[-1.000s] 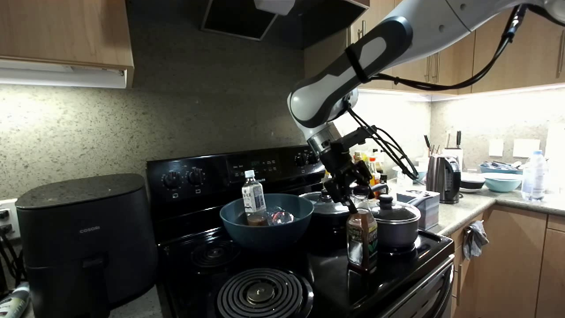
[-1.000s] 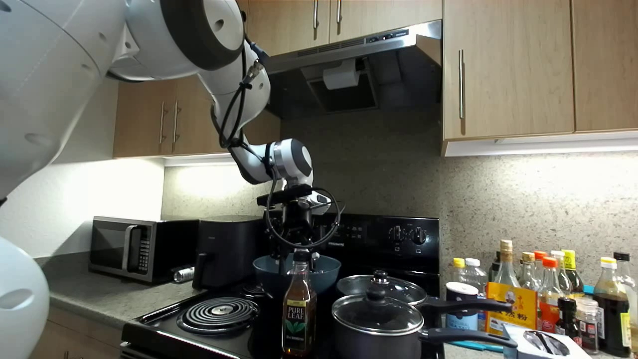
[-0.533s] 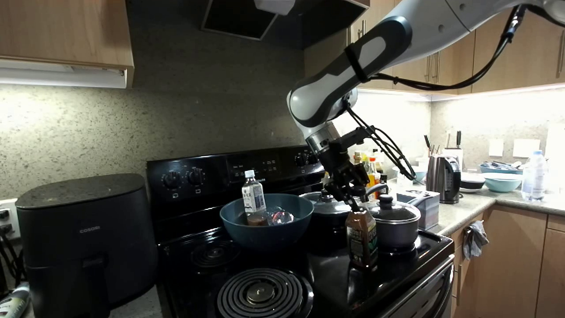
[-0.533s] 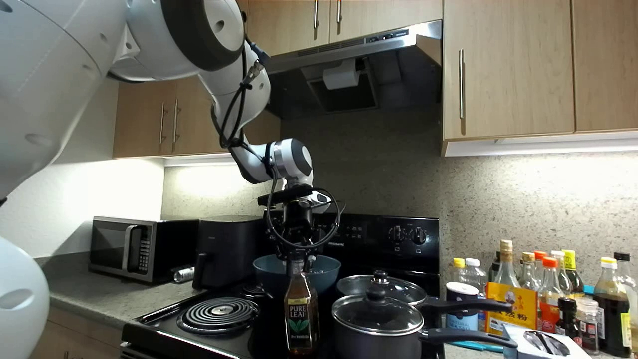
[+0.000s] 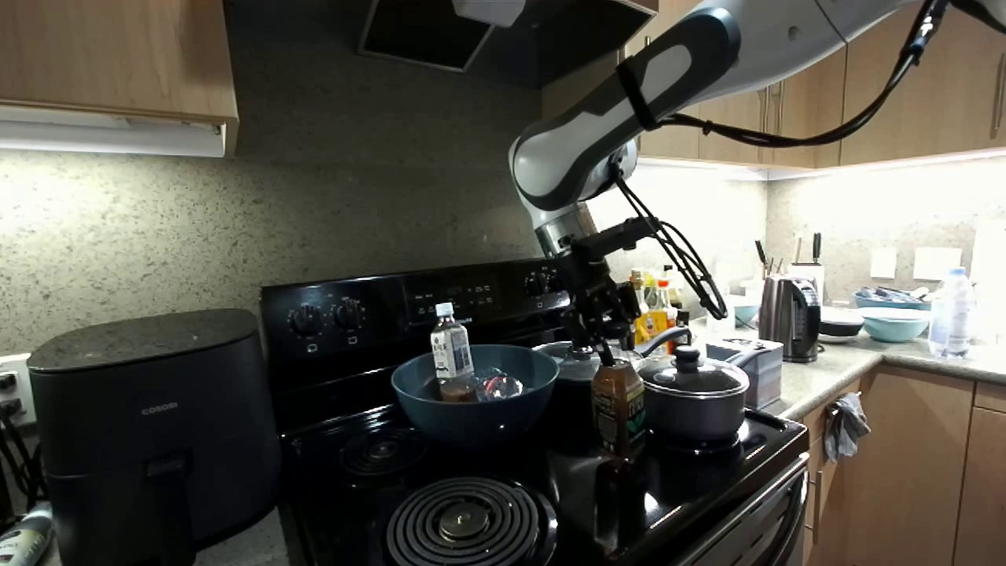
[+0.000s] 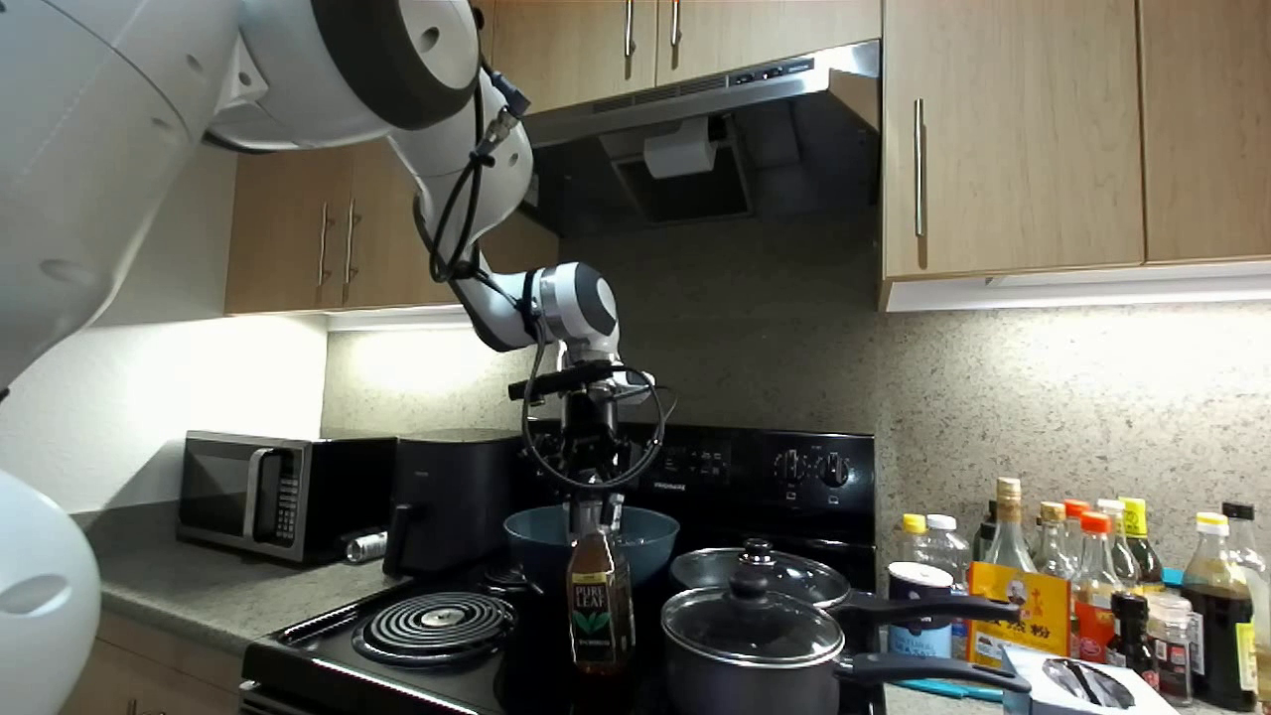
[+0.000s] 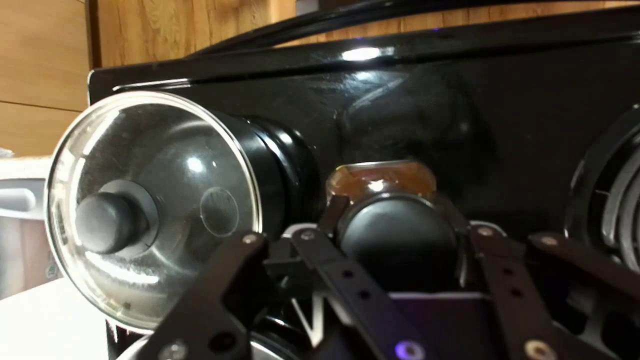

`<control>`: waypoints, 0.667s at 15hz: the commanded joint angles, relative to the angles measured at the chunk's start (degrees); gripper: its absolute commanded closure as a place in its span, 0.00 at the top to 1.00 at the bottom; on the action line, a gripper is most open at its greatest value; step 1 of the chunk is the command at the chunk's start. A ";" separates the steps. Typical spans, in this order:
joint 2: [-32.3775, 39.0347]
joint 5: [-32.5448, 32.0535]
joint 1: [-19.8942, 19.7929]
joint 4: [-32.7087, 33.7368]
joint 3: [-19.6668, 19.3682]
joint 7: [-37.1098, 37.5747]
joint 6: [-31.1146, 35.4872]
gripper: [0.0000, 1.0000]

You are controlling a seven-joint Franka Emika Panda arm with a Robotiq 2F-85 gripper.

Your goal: Put the bottles on the stove into the blue bowl

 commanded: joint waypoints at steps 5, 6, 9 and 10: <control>-9.60 4.43 1.25 -1.83 2.11 4.36 6.69 0.19; -10.20 4.16 1.58 -1.71 2.31 5.31 6.62 0.19; -11.44 2.87 2.52 -1.40 2.95 9.06 6.80 0.19; -11.46 2.32 2.91 -1.22 3.12 10.65 7.43 0.19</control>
